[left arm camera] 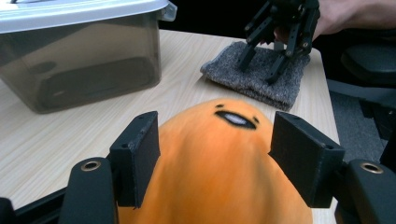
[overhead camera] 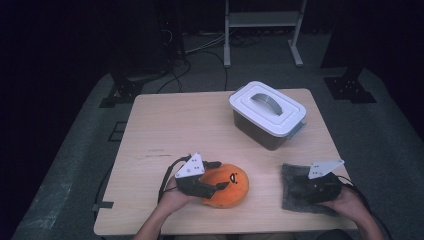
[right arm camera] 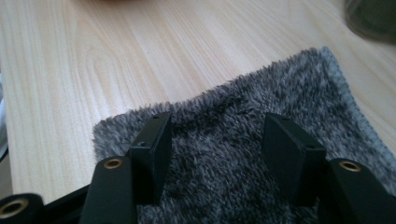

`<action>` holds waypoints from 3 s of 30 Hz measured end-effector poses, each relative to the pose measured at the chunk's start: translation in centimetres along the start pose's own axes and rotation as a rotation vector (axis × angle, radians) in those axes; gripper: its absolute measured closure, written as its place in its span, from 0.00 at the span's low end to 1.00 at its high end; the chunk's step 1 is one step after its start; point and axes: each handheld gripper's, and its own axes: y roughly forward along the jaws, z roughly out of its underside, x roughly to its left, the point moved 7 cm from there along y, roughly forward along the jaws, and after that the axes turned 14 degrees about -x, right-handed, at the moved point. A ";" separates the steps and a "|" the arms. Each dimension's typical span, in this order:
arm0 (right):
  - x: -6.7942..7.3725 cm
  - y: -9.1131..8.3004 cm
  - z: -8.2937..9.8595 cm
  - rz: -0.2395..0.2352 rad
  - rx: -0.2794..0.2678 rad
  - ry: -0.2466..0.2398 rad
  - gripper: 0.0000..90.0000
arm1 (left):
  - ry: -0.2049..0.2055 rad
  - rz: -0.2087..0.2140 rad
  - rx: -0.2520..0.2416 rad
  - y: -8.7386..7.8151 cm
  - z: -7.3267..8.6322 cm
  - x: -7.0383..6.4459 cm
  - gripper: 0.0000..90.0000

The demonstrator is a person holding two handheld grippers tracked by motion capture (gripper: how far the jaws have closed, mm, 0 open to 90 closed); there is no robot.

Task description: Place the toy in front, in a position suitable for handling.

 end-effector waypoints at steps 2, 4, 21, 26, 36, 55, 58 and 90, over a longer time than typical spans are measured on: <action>0.2 0.1 0.1 -0.008 0.010 -0.002 0.46 | 0.002 -0.005 0.013 -0.2 0.3 0.2 0.36; 0.3 0.3 0.2 -0.013 0.020 -0.019 0.45 | -0.003 -0.001 0.025 -0.2 0.5 0.4 0.35; -0.2 0.8 1.1 0.048 0.052 0.010 0.66 | -0.016 0.034 0.065 0.0 1.7 0.3 0.26; -0.4 0.7 1.0 0.066 0.067 0.033 0.82 | -0.015 0.039 0.069 -0.2 1.6 0.4 0.25; -0.7 0.4 0.6 0.048 0.050 0.139 0.86 | -0.025 0.036 0.075 -1.8 1.4 1.4 0.23; 5.4 2.3 -12.3 -0.239 -0.343 0.067 0.86 | -0.067 0.088 0.092 -0.9 2.8 0.9 0.26; 6.7 4.3 -13.9 -0.271 -0.335 0.023 0.85 | -0.057 0.093 0.086 -0.7 2.7 0.5 0.26; 7.5 7.5 -11.6 -0.201 -0.271 -0.018 0.82 | -0.072 0.086 0.080 -0.3 3.3 1.0 0.21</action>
